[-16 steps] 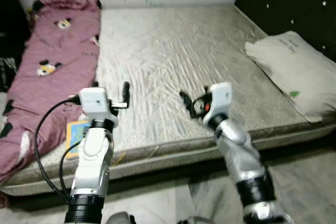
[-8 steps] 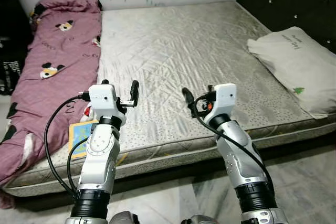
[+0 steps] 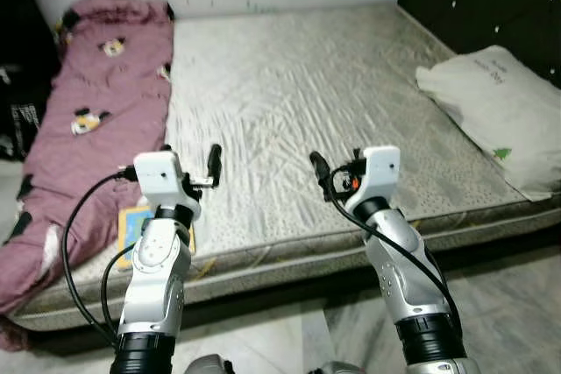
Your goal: Clean up the room
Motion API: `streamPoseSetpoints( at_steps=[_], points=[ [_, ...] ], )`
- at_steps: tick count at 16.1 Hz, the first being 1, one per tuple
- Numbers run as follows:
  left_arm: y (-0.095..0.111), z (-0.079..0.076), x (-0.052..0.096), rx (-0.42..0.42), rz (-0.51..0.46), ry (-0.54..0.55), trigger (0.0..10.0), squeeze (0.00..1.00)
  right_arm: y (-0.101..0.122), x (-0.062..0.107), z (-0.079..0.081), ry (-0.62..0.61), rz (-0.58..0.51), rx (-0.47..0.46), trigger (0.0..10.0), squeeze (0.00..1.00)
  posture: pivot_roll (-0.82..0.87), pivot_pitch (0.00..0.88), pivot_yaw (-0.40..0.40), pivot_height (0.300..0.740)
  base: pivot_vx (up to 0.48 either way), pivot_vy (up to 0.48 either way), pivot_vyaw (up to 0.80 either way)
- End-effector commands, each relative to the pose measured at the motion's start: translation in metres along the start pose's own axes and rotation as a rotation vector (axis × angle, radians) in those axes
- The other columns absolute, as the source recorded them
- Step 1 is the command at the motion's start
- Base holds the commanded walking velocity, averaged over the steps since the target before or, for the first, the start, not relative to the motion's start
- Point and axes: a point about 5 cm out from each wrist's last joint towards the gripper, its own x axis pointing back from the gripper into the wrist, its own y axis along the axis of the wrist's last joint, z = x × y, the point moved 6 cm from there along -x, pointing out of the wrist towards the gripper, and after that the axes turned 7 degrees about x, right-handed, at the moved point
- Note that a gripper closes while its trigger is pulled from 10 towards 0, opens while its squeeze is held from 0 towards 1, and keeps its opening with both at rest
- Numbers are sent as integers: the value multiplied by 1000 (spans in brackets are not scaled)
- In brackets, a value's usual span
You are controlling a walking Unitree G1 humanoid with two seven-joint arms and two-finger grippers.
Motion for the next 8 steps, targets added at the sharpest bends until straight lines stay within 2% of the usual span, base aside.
streamPoseSetpoints(
  at_steps=[1, 8],
  points=[
    [5, 0, 0, -7, -6, -8, 10000, 0, 8, 1, -3, -17, -28, 3, 10000, 0, -95, 0, 21, 740, 341, 0, 0],
    [4, 0, 4, -12, 9, -15, 10000, 0, 8, 1, -1, -18, -20, 1, 10000, 0, -87, 0, 19, 740, 378, 0, 0]
  ],
)
